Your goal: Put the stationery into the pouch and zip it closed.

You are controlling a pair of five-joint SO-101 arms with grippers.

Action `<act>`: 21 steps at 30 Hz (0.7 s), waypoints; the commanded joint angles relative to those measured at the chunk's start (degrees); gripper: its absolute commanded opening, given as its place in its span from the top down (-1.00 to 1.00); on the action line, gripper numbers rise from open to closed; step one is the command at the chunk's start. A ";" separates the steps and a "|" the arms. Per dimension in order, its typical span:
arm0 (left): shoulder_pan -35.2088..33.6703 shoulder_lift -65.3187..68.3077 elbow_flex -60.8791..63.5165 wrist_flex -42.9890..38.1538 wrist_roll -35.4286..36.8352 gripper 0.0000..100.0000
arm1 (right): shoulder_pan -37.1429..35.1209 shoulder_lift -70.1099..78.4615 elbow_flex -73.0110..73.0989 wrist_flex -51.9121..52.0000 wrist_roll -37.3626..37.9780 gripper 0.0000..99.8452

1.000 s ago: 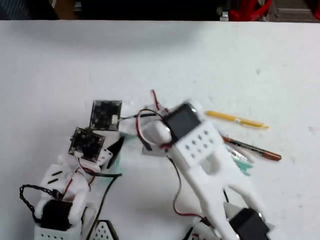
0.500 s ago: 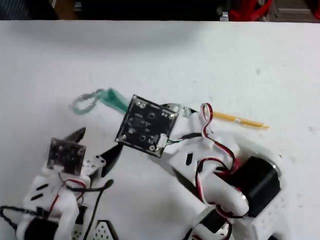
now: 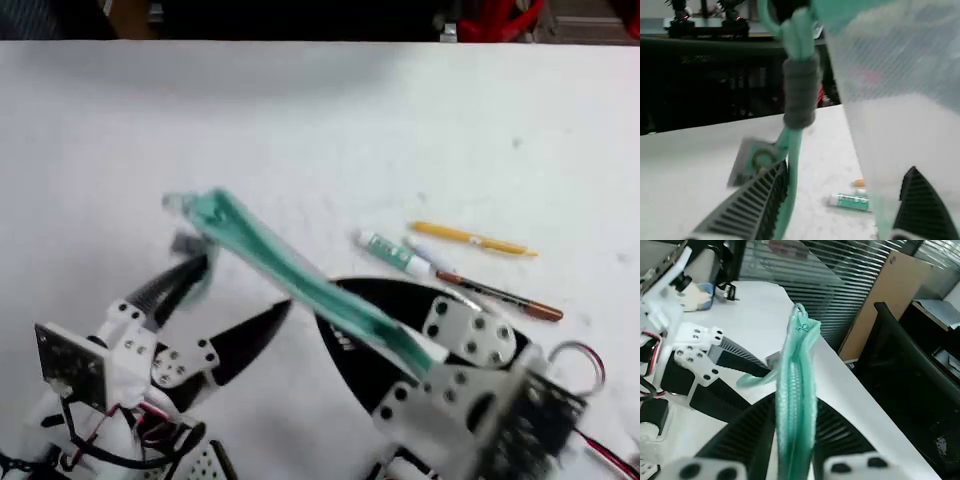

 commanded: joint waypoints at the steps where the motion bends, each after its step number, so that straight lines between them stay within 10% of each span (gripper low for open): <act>1: 2.77 0.48 -2.11 -4.13 1.49 0.30 | -1.80 -3.74 0.35 -1.36 -0.62 0.97; 15: 3.30 0.31 -2.37 -3.87 0.62 0.29 | -12.00 -8.66 0.09 3.03 0.00 0.97; 21: 3.38 0.31 -2.46 1.32 -10.55 0.28 | -12.00 -10.86 0.18 4.00 2.64 0.97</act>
